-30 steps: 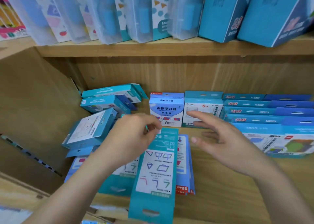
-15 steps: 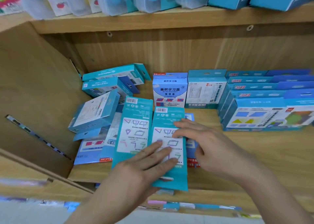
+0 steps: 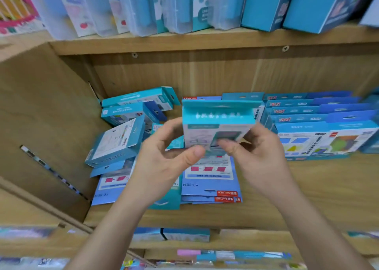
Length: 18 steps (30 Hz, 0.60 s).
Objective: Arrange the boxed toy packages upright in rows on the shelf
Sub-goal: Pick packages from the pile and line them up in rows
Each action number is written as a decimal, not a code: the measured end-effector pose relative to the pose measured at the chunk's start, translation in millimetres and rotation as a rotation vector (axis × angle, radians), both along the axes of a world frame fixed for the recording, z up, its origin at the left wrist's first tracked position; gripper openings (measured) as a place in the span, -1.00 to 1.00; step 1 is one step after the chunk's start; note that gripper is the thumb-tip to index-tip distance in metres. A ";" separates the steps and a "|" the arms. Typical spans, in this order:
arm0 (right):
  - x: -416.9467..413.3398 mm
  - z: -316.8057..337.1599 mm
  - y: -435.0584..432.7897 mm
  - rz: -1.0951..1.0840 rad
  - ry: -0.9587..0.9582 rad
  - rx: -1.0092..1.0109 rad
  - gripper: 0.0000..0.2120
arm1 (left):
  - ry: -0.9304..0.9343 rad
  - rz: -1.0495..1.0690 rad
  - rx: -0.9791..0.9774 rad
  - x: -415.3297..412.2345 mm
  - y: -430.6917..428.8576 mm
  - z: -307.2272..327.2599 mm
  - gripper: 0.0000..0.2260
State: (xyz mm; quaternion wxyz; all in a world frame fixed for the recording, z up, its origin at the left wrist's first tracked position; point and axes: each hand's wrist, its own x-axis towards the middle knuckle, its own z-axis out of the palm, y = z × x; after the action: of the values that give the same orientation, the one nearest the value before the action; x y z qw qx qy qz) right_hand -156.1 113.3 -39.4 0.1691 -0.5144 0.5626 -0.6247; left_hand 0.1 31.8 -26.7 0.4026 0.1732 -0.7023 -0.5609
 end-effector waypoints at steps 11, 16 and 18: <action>14.3 15.1 3.1 0.047 -0.485 -0.019 -0.80 | -0.132 0.138 0.145 -4.8 18.8 -2.5 -0.77; 11.2 -5.1 9.2 -0.229 -0.292 0.054 -0.74 | -0.121 0.069 0.205 2.7 32.3 -12.3 -0.88; 4.9 -9.5 14.4 -0.314 -0.420 0.078 -0.71 | -0.178 0.215 0.078 18.8 26.9 -25.4 -0.83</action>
State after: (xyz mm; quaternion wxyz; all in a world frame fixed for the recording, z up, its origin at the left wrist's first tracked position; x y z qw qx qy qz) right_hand -151.2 127.7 -48.9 0.2030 -0.2728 0.6119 -0.7142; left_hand 18.9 58.7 -52.1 0.3893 0.3119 -0.6904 -0.5239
